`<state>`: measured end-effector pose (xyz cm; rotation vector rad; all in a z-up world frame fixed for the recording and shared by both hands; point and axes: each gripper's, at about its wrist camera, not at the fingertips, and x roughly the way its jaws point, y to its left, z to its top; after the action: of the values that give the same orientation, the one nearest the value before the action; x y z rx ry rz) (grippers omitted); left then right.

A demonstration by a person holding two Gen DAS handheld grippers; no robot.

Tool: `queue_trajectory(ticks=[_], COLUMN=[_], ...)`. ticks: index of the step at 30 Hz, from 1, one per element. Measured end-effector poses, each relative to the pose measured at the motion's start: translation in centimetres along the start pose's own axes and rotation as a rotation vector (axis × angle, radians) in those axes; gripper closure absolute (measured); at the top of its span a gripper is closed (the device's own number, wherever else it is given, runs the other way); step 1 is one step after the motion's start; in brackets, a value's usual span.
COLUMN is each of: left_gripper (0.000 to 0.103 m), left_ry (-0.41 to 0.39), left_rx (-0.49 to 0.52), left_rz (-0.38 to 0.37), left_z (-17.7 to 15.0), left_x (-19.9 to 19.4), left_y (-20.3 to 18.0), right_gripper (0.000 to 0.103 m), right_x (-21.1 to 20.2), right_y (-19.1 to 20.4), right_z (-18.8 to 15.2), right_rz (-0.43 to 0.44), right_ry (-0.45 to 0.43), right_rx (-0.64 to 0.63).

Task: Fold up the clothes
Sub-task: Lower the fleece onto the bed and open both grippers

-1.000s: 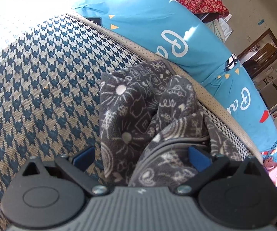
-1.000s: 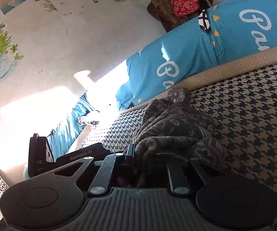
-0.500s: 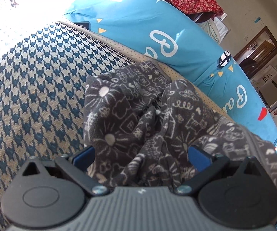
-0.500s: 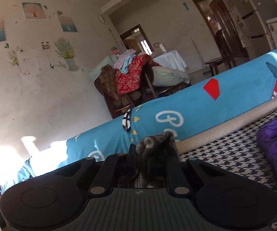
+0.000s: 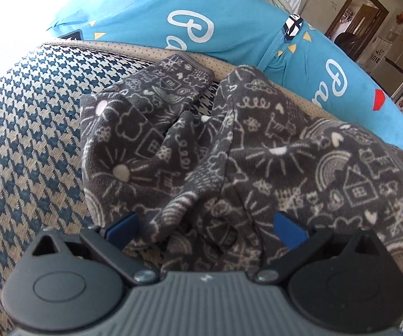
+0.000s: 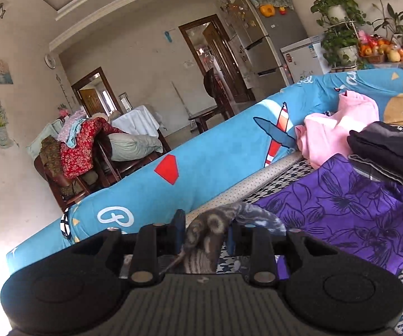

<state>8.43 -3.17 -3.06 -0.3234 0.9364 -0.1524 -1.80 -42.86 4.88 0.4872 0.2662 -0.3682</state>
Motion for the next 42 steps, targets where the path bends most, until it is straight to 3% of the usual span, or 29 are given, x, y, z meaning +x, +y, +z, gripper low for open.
queue_trajectory(ticks=[7, 12, 17, 26, 31, 35, 39, 42], left_gripper=[0.000, 0.000, 0.000, 0.000, 0.000, 0.000, 0.000, 0.000], left_ry=[-0.057, -0.081, -0.069, -0.044, -0.062, -0.079, -0.034, -0.023], left_rx=[-0.079, -0.150, -0.182, -0.132, -0.160, -0.183, -0.202, -0.243], left_rz=[0.049, 0.086, 0.102, 0.088, 0.096, 0.150, 0.216, 0.211], left_z=[0.9, 1.6, 1.7, 1.2, 1.4, 1.8, 1.9, 1.9], left_x=[-0.5, -0.4, 0.0, 1.0, 0.4, -0.1, 0.5, 0.2], left_y=[1.9, 3.5, 4.3, 3.5, 4.1, 5.1, 6.3, 7.4], right_gripper=[0.052, 0.052, 0.051, 0.046, 0.046, 0.046, 0.046, 0.046], right_x=[-0.1, 0.3, 0.2, 1.5, 0.9, 0.5, 0.5, 0.4], right_y=[0.5, 2.5, 5.9, 11.2, 13.8, 16.1, 18.4, 20.3], right_z=[-0.3, -1.1, -2.6, -6.7, -8.1, -9.7, -11.9, -13.9], right_rz=[0.045, 0.156, 0.263, 0.495, 0.582, 0.668, 0.720, 0.751], right_ry=[-0.031, -0.013, 0.004, 0.181, 0.188, 0.230, 0.287, 0.328], right_rx=[0.014, -0.028, -0.150, -0.252, -0.334, -0.385, -0.456, -0.528])
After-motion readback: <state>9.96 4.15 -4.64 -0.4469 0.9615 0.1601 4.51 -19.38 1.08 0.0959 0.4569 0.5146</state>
